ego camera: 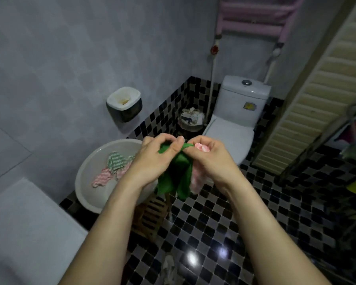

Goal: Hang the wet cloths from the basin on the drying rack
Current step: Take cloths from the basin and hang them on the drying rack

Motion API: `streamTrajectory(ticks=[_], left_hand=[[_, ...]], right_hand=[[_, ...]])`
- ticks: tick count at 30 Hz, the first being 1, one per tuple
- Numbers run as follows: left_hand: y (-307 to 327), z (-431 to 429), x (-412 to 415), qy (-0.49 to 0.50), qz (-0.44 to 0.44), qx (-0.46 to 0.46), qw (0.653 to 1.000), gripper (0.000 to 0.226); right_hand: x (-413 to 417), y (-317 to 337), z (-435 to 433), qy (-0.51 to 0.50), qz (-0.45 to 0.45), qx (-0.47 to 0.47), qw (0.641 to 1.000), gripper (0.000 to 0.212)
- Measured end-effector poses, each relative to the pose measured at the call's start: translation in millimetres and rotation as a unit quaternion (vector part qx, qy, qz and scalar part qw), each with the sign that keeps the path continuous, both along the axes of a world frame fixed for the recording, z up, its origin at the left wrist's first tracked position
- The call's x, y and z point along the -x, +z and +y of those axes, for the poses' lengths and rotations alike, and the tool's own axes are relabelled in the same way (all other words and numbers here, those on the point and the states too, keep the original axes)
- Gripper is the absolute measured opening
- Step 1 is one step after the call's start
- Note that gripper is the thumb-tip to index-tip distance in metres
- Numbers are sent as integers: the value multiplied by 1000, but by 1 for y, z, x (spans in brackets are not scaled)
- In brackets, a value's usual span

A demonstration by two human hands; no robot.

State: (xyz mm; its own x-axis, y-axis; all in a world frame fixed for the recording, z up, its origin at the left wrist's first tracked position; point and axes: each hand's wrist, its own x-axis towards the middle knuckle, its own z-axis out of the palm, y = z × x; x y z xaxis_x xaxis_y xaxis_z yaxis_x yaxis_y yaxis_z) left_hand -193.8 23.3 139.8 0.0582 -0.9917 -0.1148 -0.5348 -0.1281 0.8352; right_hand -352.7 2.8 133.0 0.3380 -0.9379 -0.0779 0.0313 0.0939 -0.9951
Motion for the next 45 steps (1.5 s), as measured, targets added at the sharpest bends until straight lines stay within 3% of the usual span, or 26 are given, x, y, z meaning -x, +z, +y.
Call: streamTrajectory(ticks=[5,8,12,17,20,25,28,31,33,35,37,39,42,45], left_hand=[[7,17,17,-152,50,-36,986,51],[12,23,26,-194,94,-23,976,63],[19,37,39,-234,135,16,963,61],[24,57,38,-253,191,44,947,58],[20,69,33,-274,200,38,940,48],[10,90,30,-283,182,35,941,28],[8,98,29,-301,39,48,952,19],[10,107,36,-354,-195,61,913,15],[10,112,44,-334,-230,98,909,14],[12,124,63,-298,-157,125,933,18],[11,138,84,-261,7,97,960,27],[11,149,102,-229,146,46,961,31],[15,171,139,-254,148,46,955,24],[31,200,173,-300,156,29,941,34]], right_hand=[[34,19,25,-10,30,-2,1000,4],[57,33,35,68,35,-46,996,11],[79,32,61,133,92,-76,984,24],[70,9,103,68,237,-53,968,21],[66,4,130,-5,371,-48,927,16],[81,14,172,-161,513,-89,839,20],[97,20,196,-253,546,-100,793,22],[115,25,223,-320,417,-89,846,18],[119,27,235,-357,275,-99,887,19],[127,30,255,-394,132,-117,902,22],[138,31,271,-416,37,-134,899,22],[147,33,282,-430,-22,-145,891,22],[173,38,310,-447,-166,-140,868,22],[201,37,335,-435,-276,-115,850,26]])
